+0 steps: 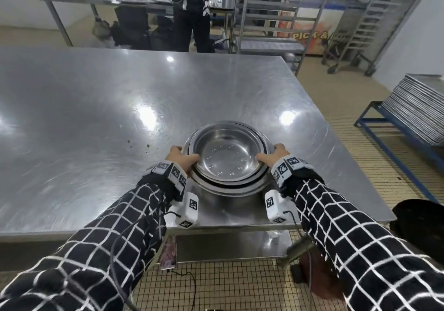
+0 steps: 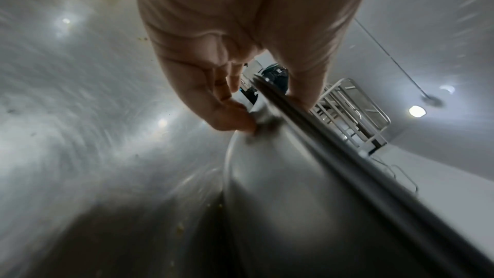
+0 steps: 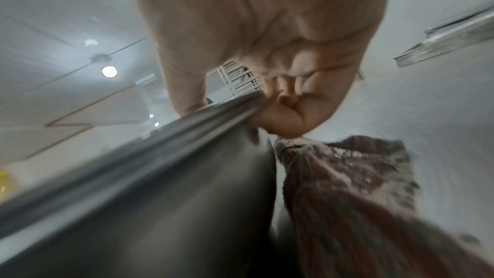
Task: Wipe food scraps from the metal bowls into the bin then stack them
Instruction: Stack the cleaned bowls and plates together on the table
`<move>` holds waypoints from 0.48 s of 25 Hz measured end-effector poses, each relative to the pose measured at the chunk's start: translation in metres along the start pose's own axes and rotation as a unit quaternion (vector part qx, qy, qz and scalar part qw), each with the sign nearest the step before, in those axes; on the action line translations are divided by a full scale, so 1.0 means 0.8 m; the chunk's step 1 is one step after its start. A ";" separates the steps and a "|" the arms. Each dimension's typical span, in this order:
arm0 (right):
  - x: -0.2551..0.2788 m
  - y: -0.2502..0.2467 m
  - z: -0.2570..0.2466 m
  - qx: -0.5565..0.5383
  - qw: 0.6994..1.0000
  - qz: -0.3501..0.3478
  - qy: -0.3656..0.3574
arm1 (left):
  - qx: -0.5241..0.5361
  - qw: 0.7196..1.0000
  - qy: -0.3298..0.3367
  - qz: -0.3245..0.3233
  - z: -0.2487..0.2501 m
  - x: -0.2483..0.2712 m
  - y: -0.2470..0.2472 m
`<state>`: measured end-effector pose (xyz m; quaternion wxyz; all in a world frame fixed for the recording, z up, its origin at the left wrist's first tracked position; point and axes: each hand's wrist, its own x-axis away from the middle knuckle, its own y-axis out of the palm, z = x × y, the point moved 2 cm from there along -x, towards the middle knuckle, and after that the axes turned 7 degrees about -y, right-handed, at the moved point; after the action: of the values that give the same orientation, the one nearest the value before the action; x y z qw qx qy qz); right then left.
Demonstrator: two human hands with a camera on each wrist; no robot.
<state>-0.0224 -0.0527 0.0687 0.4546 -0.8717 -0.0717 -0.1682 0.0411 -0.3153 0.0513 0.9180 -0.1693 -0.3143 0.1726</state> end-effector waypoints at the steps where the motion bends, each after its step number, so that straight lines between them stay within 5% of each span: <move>1: -0.006 -0.001 -0.004 0.019 1.000 -0.022 -0.008 | -0.024 1.000 0.012 -0.005 0.006 -0.005 -0.001; 6: -0.028 -0.001 -0.015 0.043 0.997 -0.050 -0.033 | -0.085 0.996 0.029 -0.008 0.024 -0.022 0.009; 12: -0.037 0.011 -0.005 -0.081 0.995 -0.005 -0.050 | -0.089 0.995 0.026 0.039 0.017 -0.030 0.020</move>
<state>-0.0485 -0.0598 0.0535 0.3773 -0.9127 -0.0852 -0.1321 0.0112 -0.3085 0.0420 0.8998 -0.2667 -0.2975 0.1752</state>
